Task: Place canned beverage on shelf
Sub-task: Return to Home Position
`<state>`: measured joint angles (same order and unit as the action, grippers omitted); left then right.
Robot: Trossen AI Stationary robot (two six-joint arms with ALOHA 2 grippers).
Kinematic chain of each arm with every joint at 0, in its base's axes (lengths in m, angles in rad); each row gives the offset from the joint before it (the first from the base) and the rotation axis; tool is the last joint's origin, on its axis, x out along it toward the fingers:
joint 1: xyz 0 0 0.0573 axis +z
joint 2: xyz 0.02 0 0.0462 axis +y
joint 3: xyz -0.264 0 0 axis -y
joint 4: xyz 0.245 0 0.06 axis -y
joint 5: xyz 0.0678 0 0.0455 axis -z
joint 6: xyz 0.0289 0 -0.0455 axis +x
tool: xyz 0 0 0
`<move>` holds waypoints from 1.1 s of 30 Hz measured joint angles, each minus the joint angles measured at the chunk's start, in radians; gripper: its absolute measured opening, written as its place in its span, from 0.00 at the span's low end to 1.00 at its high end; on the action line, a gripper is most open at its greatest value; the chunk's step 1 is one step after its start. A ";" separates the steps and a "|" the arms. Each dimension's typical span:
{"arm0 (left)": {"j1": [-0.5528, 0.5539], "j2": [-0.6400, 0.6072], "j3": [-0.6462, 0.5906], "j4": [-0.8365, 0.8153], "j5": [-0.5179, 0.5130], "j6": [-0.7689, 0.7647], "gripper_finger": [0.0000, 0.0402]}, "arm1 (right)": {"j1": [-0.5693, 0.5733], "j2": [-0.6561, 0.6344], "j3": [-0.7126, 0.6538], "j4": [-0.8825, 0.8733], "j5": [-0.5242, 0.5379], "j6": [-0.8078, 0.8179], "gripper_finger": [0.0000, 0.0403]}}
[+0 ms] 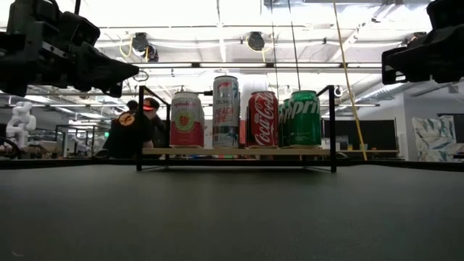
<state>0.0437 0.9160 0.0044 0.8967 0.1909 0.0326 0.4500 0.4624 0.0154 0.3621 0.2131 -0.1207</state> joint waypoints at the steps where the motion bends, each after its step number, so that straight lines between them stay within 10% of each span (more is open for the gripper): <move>1: 0.004 -0.006 0.000 -0.008 0.000 0.000 0.00 | 0.000 -0.012 0.000 -0.012 0.000 0.000 0.00; 33: 0.015 -0.028 0.000 -0.025 -0.004 -0.002 0.00 | -0.148 -0.354 0.000 -0.234 -0.159 -0.108 0.00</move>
<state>0.0586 0.8883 0.0040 0.8718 0.1867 0.0307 0.3017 0.1087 0.0151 0.1281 0.0545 -0.2291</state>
